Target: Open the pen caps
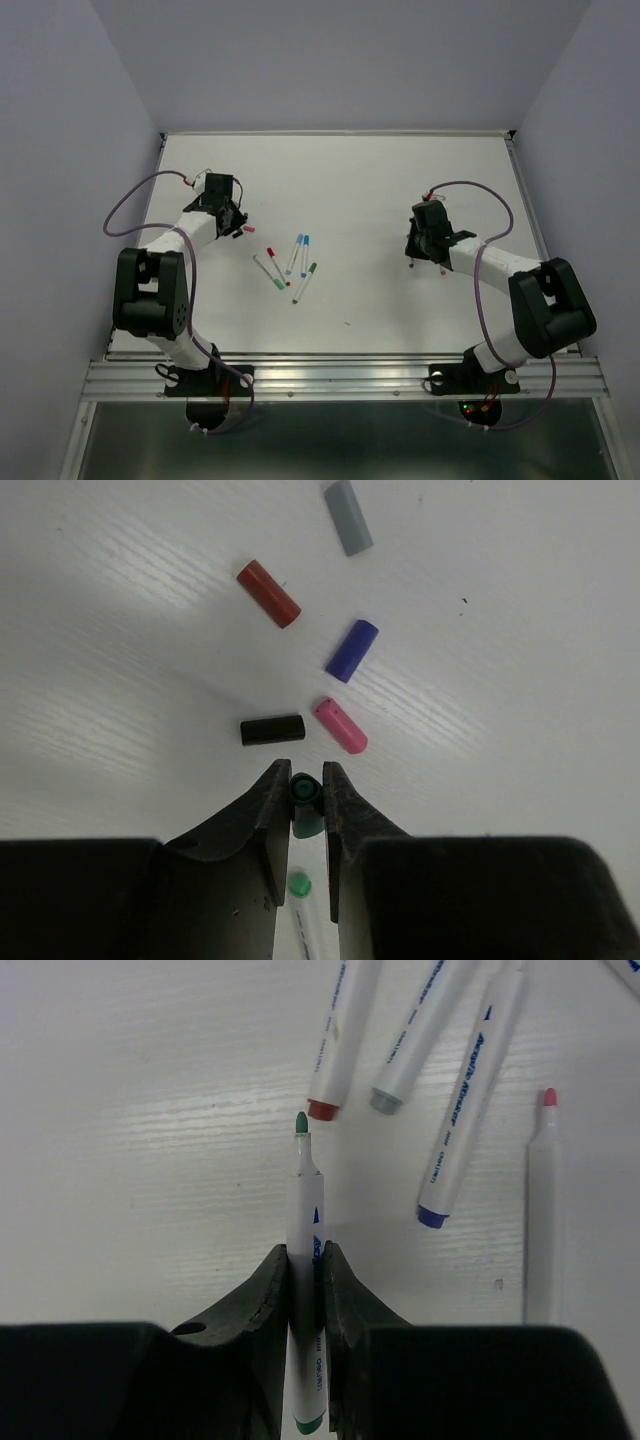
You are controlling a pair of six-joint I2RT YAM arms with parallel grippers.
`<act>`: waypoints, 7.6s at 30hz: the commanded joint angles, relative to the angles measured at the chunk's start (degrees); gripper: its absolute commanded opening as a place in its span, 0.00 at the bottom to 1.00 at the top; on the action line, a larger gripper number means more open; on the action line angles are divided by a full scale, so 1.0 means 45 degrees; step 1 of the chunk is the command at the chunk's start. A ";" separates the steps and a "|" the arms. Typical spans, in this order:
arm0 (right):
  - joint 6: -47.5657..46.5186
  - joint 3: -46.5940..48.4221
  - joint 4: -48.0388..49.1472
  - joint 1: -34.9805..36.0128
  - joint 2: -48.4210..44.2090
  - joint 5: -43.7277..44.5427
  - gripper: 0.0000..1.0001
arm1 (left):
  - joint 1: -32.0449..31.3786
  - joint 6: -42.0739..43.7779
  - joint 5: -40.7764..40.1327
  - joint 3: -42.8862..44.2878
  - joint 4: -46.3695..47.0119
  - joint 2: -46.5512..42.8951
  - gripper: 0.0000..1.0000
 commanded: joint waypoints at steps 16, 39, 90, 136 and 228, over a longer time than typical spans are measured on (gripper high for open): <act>-0.0840 0.0400 -0.0213 -0.0490 0.0444 0.0705 0.22 | -0.0074 0.0220 -0.1023 0.0889 -0.0686 0.1520 0.07; -0.0921 0.1670 -0.2185 0.0835 -0.2405 -0.1288 1.00 | -0.1539 -0.0307 -0.1413 0.1124 -0.2071 -0.2889 0.99; 0.2817 0.4075 -0.2798 0.8262 0.4918 0.1217 0.04 | -0.1656 -0.0679 -0.1357 -0.0889 -0.2132 -0.6469 0.99; -0.1524 0.2764 0.4747 0.6112 -0.1255 -0.3692 0.01 | -0.3277 -0.1519 0.9016 -0.2705 0.6756 -0.5609 0.48; 0.0195 0.3154 -0.1893 0.1815 0.2612 0.4065 0.42 | 0.0922 -0.0581 0.0559 -0.1338 0.0115 0.0230 0.10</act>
